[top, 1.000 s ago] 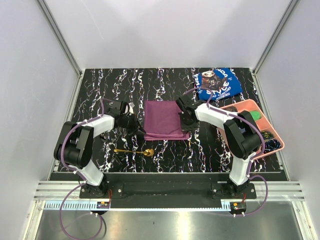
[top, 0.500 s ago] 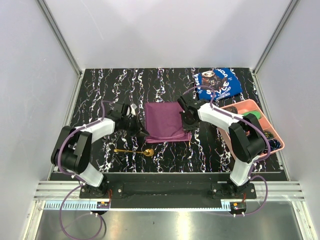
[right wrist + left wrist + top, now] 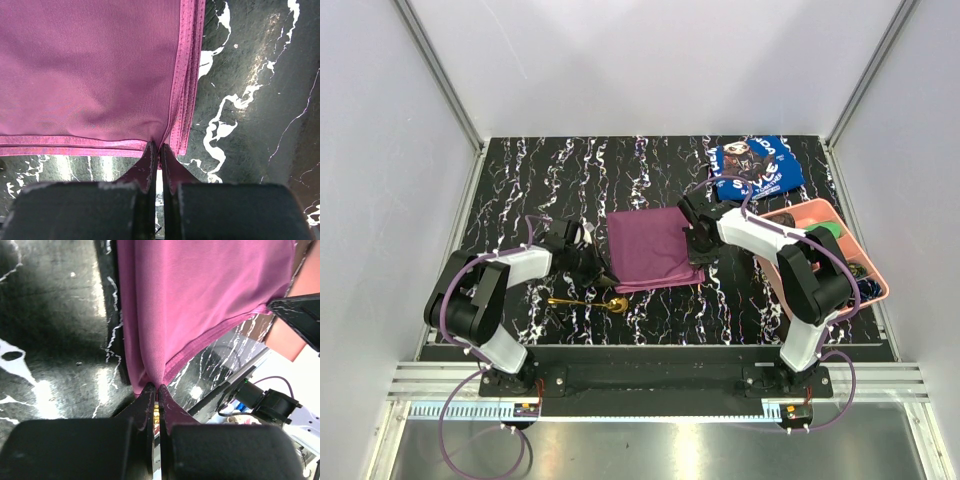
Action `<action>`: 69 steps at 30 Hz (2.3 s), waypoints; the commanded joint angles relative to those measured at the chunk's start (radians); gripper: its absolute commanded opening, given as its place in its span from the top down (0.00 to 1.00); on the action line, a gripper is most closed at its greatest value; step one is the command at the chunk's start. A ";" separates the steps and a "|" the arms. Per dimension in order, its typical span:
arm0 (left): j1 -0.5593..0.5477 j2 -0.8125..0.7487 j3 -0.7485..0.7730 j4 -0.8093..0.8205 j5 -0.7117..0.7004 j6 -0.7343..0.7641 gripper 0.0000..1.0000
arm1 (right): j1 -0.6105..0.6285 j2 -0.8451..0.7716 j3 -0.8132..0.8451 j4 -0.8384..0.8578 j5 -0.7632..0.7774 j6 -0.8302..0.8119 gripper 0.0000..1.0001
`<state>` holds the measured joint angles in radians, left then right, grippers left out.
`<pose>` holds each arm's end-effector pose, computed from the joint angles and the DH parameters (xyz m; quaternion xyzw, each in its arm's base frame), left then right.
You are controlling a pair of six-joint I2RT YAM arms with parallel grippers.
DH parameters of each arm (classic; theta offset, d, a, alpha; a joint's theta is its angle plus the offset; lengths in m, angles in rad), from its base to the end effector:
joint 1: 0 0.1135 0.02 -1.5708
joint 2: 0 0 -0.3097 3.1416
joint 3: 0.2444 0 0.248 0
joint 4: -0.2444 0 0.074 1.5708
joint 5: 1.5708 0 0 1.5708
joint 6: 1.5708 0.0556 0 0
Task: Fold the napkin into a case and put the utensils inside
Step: Fold the square-folded napkin at the center of the board, then pick up the top corner of the square-folded napkin.
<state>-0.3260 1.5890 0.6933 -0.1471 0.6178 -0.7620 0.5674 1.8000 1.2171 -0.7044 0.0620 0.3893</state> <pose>0.2578 -0.1211 0.1697 -0.1214 0.9151 -0.3798 0.0608 0.3059 0.1908 0.2084 -0.0836 0.9860 0.0378 0.1395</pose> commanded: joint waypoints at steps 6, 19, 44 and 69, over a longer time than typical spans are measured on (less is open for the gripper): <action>-0.001 -0.087 0.072 0.023 0.077 -0.057 1.00 | -0.012 -0.073 0.085 -0.044 -0.011 -0.007 1.00; -0.061 -0.115 -0.029 0.026 0.045 -0.079 1.00 | -0.035 -0.119 0.035 -0.067 -0.050 -0.021 1.00; -0.022 -0.227 0.182 -0.270 -0.145 0.145 0.36 | -0.061 -0.114 -0.013 0.005 0.038 -0.052 0.39; -0.056 -0.014 0.143 -0.138 -0.029 0.185 0.65 | -0.096 -0.136 -0.152 0.086 -0.090 0.029 0.56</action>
<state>-0.3805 1.6264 0.8547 -0.3077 0.6006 -0.6033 0.4931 1.7065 1.0752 -0.6640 0.0044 0.4129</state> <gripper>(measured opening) 0.345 0.447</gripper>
